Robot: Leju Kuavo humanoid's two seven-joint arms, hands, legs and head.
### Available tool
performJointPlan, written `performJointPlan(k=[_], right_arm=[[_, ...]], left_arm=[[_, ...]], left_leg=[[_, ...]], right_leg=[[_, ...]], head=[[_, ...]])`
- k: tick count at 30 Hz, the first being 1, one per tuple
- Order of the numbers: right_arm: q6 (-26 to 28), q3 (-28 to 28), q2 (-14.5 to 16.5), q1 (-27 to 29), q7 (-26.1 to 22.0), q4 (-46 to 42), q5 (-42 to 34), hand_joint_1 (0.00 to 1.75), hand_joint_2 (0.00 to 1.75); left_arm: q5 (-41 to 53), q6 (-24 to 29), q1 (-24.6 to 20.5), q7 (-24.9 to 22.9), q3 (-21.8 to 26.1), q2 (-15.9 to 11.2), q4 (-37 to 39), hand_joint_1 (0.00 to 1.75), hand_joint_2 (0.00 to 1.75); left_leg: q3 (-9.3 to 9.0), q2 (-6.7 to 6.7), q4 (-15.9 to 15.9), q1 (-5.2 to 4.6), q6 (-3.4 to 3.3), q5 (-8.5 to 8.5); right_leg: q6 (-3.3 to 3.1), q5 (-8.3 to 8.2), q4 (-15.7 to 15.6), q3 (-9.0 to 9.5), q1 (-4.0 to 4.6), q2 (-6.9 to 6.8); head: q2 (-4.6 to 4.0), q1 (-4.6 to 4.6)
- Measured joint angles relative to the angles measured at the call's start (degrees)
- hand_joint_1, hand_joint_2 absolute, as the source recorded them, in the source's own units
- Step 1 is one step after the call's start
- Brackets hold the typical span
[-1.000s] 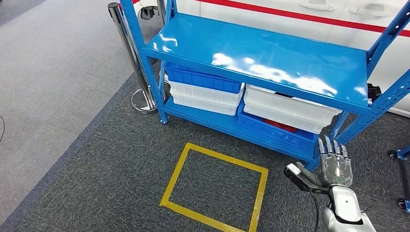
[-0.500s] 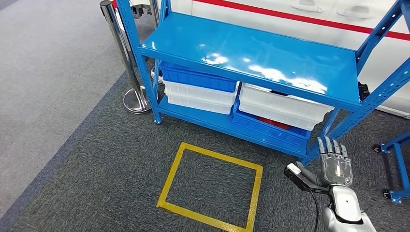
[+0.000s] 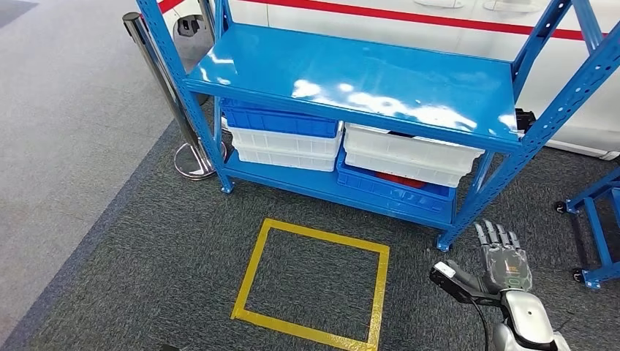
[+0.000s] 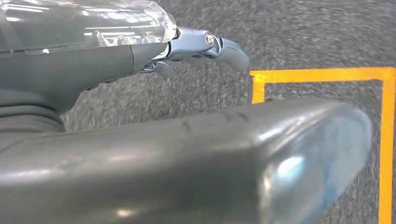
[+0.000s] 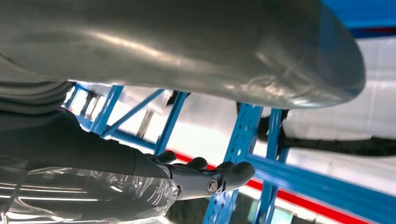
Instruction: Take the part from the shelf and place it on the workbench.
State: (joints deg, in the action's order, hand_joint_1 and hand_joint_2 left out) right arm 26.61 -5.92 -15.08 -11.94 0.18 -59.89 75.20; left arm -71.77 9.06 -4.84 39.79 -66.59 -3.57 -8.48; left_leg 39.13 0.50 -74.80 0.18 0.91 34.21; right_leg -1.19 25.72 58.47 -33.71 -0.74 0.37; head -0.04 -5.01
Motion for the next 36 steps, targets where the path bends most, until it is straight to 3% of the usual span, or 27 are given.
performJointPlan(k=[1, 3, 4, 5, 8, 10, 13, 14, 15, 16, 18, 20, 23, 24, 26, 28, 29, 30, 31, 32, 34, 36], right_arm=[[-0.3, 0.0, 0.0, -0.1, -0.4, 0.1, -0.6, 0.0, 0.0], [-0.3, 0.0, 0.0, -0.4, -0.7, 0.3, -1.5, 0.0, 0.0], [-0.3, 0.0, -0.1, -0.5, -0.7, 0.3, -1.8, 0.0, 0.0], [-0.2, 0.0, -0.1, -0.6, -0.6, 0.3, -2.1, 0.0, 0.0], [-0.1, -0.1, -0.5, -0.7, -0.4, 0.3, -2.5, 0.0, 0.0], [0.0, -0.2, -1.0, -0.7, -0.4, 0.3, -2.9, 0.0, 0.0], [0.4, -0.3, -1.7, -0.7, -0.5, 0.3, -3.5, 0.0, 0.0], [0.5, -0.3, -1.8, -0.6, -0.6, 0.3, -3.7, 0.0, 0.0], [0.6, -0.4, -1.8, -0.4, -0.7, 0.4, -3.9, 0.0, 0.0], [0.6, -0.4, -2.0, -0.4, -0.7, 0.4, -4.1, 0.0, 0.0], [0.7, -0.5, -2.2, -0.6, -0.7, 0.4, -4.3, 0.0, 0.0], [0.8, -0.5, -2.4, -0.8, -0.7, 0.4, -4.3, 0.0, 0.0], [0.9, -0.6, -2.5, -0.9, -0.6, 0.4, -4.3, 0.0, 0.0], [0.9, -0.6, -2.5, -1.0, -0.6, 0.5, -4.3, 0.0, 0.0], [0.9, -0.8, -2.5, -1.2, -0.5, 0.6, -4.3, 0.0, 0.0], [0.9, -0.9, -2.4, -1.4, -0.5, 0.7, -4.2, 0.0, 0.0], [0.9, -1.1, -2.4, -1.5, -0.5, 0.9, -4.1, 0.0, 0.0], [1.0, -1.2, -2.4, -1.6, -0.4, 1.2, -4.1, 0.0, 0.0], [1.1, -1.3, -2.3, -1.7, -0.4, 1.4, -4.0, 0.0, 0.0], [1.1, -1.4, -2.3, -1.8, -0.4, 1.6, -4.0, 0.0, 0.0], [1.4, -1.5, -2.2, -2.0, -0.3, 2.0, -4.0, 0.0, 0.0], [1.5, -1.6, -2.2, -2.1, -0.3, 2.2, -4.0, 0.0, 0.0]], left_arm=[[0.5, -0.2, 0.2, 0.0, 1.4, 0.1, 0.0, 0.0, 0.0], [1.3, -0.6, 0.4, -0.3, 3.4, 0.1, 0.0, 0.0, 0.0], [1.6, -0.7, 0.4, -0.5, 4.0, 0.1, 0.1, 0.0, 0.0], [1.7, -0.6, 0.5, -0.9, 4.4, 0.1, 0.1, 0.0, 0.0], [1.7, 0.1, 0.6, -1.9, 5.4, 0.2, 0.1, 0.0, 0.0], [1.7, 0.5, 0.6, -2.2, 5.8, 0.3, 0.1, 0.0, 0.0], [1.5, 0.8, 0.8, -2.3, 6.3, 0.3, 0.1, 0.0, 0.0], [1.5, 0.7, 0.9, -2.3, 6.4, 0.3, 0.1, 0.0, 0.0], [1.5, 0.7, 1.0, -2.2, 6.5, 0.3, 0.1, 0.0, 0.0], [1.5, 0.7, 1.0, -2.1, 6.5, 0.4, 0.1, 0.0, 0.0], [1.6, 0.7, 1.0, -1.9, 6.5, 0.5, 0.1, 0.0, 0.0], [1.6, 0.7, 1.0, -1.9, 6.5, 0.5, 0.1, 0.0, 0.0], [1.7, 0.6, 1.1, -1.8, 6.5, 0.5, 0.2, 0.0, 0.0], [1.8, 0.6, 1.2, -1.9, 6.5, 0.5, 0.2, 0.0, 0.0], [2.1, 0.6, 1.2, -2.2, 6.5, 0.6, 0.2, 0.0, 0.0], [2.2, 0.6, 1.2, -2.5, 6.5, 0.6, 0.2, 0.0, 0.0], [2.1, 0.6, 1.3, -2.6, 6.5, 0.6, 0.2, 0.0, 0.0], [2.1, 0.5, 1.3, -2.7, 6.5, 0.6, 0.2, 0.0, 0.0], [2.0, 0.5, 1.3, -2.8, 6.5, 0.6, 0.2, 0.0, 0.0], [1.9, 0.4, 1.3, -2.8, 6.5, 0.6, 0.2, 0.0, 0.0], [1.7, 0.2, 1.3, -2.8, 6.5, 0.5, 0.2, 0.0, 0.0], [1.6, 0.1, 1.3, -2.7, 6.5, 0.4, 0.2, 0.0, 0.0]], left_leg=[[-1.01, -0.01, 2.4, 0.0, -0.16, -1.79], [-4.72, -0.27, 10.6, -0.09, -0.82, -5.99], [-6.17, -0.46, 13.9, -0.2, -1.15, -7.23], [-6.92, -0.65, 15.8, -0.33, -1.42, -7.77], [-6.93, -0.65, 16.9, -0.33, -2.02, -8.36], [-6.79, -0.42, 17.8, -0.05, -2.71, -9.25], [-5.81, -0.18, 18.1, -0.06, -3.13, -10.18], [-5.35, -0.11, 18.0, -0.07, -3.11, -10.41], [-4.88, -0.05, 17.8, -0.07, -3.04, -10.65], [-4.42, -0.01, 17.6, -0.05, -2.92, -10.86], [-3.5, 0.02, 16.9, -0.03, -2.55, -11.19], [-2.89, 0.01, 16.3, -0.12, -1.96, -11.58], [-2.44, -0.03, 16.2, -0.17, -0.9, -12.47], [-2.04, -0.07, 15.8, -0.11, -0.56, -12.08], [-0.48, -0.15, 12.3, 0.03, 0.06, -8.58], [1.69, -0.16, 5.2, 0.1, 0.54, -3.57], [2.38, -0.16, 2.0, 0.11, 0.64, -2.27], [2.36, -0.17, 0.2, 0.1, 0.6, -2.14], [1.3, -0.18, 0.6, 0.06, 0.41, -3.0], [-0.87, -0.2, 3.2, -0.04, 0.02, -4.37], [-6.7, -0.34, 11.8, -0.43, -1.25, -6.04], [-9.94, -0.39, 17.1, -0.89, -2.05, -6.13]], right_leg=[[0.04, 0.03, 0.1, 0.05, 0.02, 0.22], [0.22, 0.07, 0.1, 0.17, 0.09, 0.49], [0.43, 0.03, 0.2, 0.12, 0.15, 0.56], [0.69, -0.09, 0.3, -0.02, 0.18, 0.59], [1.68, -0.39, 0.3, -0.4, 0.11, 0.63], [2.22, 1.61, 1.9, -1.11, 0.1, 0.48], [2.78, 8.24, 11.7, -4.54, -0.07, 0.26], [2.94, 9.39, 14.5, -5.24, -0.13, 0.23], [3.07, 9.39, 15.4, -5.05, -0.21, 0.18], [3.17, 8.3, 13.9, -3.67, -0.3, 0.1], [3.27, 5.57, 6.2, 1.38, -0.52, -0.18], [2.84, 4.25, 0.7, 4.56, -0.33, -0.22], [1.68, 3.61, 0.0, 4.12, -0.07, -0.11], [1.18, 3.26, 0.0, 3.73, -0.14, -0.16], [0.23, 2.34, -0.3, 2.7, -0.32, -0.28], [-0.19, 1.47, -0.2, 1.58, -0.19, -0.31], [-0.23, 1.06, -0.2, 1.05, -0.08, -0.3], [-0.24, 0.68, -0.1, 0.54, 0.05, -0.3], [-0.22, 0.34, -0.1, 0.08, 0.21, -0.29], [-0.18, 0.04, 0.0, -0.28, 0.37, -0.26], [0.0, -0.43, 0.0, -0.64, 0.57, -0.28], [0.5, -0.86, -0.1, -0.66, 0.42, -0.38]], head=[[0.0, 0.0], [0.0, 0.01], [0.0, 0.01], [0.0, 0.01], [0.0, 0.0], [0.0, 0.02], [0.0, 0.04], [0.0, 0.04], [0.0, 0.04], [0.0, 0.04], [0.0, 0.04], [0.0, 0.02], [0.0, -0.01], [0.0, -0.01], [0.0, -0.01], [0.0, -0.01], [0.0, 0.0], [0.0, 0.0], [0.0, 0.0], [0.0, 0.0], [0.0, -0.01], [0.0, -0.01]])
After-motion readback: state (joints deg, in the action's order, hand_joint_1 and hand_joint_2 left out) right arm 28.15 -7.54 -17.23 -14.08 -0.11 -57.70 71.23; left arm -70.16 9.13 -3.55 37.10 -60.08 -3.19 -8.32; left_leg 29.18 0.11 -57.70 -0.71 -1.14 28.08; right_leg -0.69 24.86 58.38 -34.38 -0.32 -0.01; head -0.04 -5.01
